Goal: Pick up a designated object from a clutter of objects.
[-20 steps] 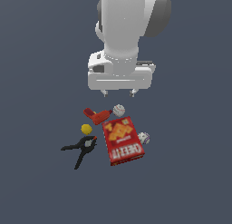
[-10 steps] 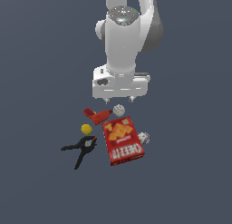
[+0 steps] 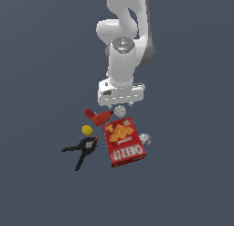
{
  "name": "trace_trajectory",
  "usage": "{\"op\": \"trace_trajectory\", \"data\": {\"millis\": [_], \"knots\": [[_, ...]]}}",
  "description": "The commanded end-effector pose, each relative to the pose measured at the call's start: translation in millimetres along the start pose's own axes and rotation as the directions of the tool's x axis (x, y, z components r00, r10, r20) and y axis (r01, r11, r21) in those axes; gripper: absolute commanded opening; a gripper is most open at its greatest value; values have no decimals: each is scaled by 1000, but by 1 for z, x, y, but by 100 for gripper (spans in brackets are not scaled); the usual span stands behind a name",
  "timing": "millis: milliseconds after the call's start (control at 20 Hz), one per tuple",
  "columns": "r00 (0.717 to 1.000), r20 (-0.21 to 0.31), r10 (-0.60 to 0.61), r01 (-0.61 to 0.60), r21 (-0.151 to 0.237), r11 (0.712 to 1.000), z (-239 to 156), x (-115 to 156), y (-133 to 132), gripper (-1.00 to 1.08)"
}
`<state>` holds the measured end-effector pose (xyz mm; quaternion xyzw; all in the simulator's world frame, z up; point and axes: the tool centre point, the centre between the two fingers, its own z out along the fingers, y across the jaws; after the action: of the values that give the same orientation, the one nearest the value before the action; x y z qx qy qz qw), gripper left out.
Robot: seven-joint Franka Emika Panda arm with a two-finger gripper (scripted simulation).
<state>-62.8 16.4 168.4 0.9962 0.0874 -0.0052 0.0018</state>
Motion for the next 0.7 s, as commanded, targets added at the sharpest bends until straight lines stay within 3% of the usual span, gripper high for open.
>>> {"op": "trace_trajectory", "data": {"millis": [0,650], "knots": [[1000,-3,-22,22,0,1000,18,-13,-3,100],[996,-10,-89,89,1,996,68,-60,-13,100]]}}
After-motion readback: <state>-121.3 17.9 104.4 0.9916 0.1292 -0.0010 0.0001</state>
